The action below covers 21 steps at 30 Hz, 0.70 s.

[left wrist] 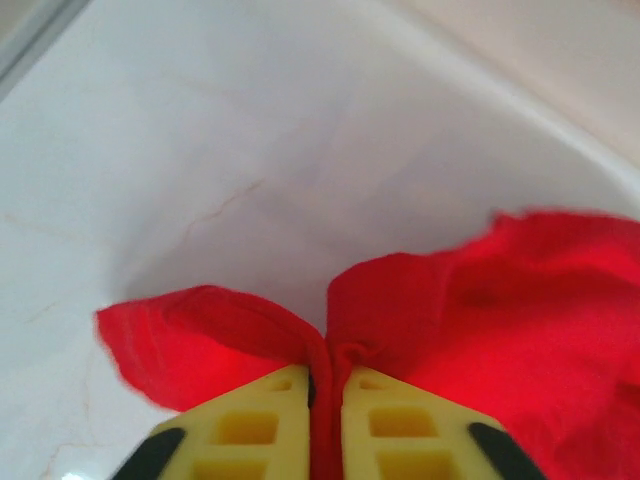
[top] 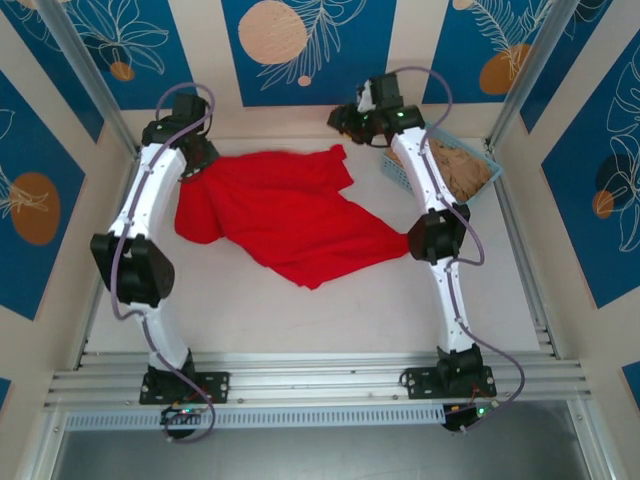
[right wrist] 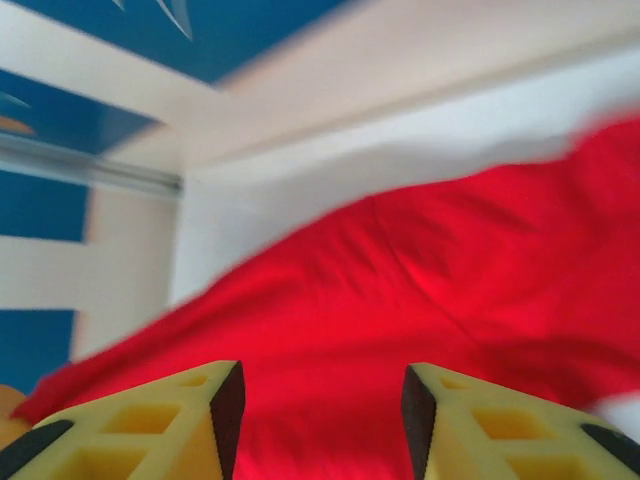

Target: Fold and stack the t-shirts

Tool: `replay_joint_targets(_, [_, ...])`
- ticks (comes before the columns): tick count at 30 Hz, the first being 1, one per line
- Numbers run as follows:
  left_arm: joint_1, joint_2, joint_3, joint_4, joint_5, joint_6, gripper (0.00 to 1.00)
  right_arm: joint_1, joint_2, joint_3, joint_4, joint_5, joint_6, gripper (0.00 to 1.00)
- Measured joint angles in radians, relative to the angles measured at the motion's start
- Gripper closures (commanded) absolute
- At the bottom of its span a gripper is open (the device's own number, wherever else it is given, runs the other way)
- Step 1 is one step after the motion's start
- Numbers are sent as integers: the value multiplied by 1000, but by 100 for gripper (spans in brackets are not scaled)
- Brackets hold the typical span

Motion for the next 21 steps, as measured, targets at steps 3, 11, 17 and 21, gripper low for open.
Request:
replay_joint_targets(3, [20,-25,-127,-2,31,5,41,48,-241,-469,67,42,10,42])
replay_joint_targets(11, [51,-268,-479,-13,79,31,34,119,-935,-1439,287,90,178,45])
replay_joint_targets(17, [250,-220,-628,29,168,31,39,128,-998,-1749,407,74,304,49])
replay_joint_targets(21, [335,-160,-689,103,226,32,35,132,-927,-1812,484,67,376,52])
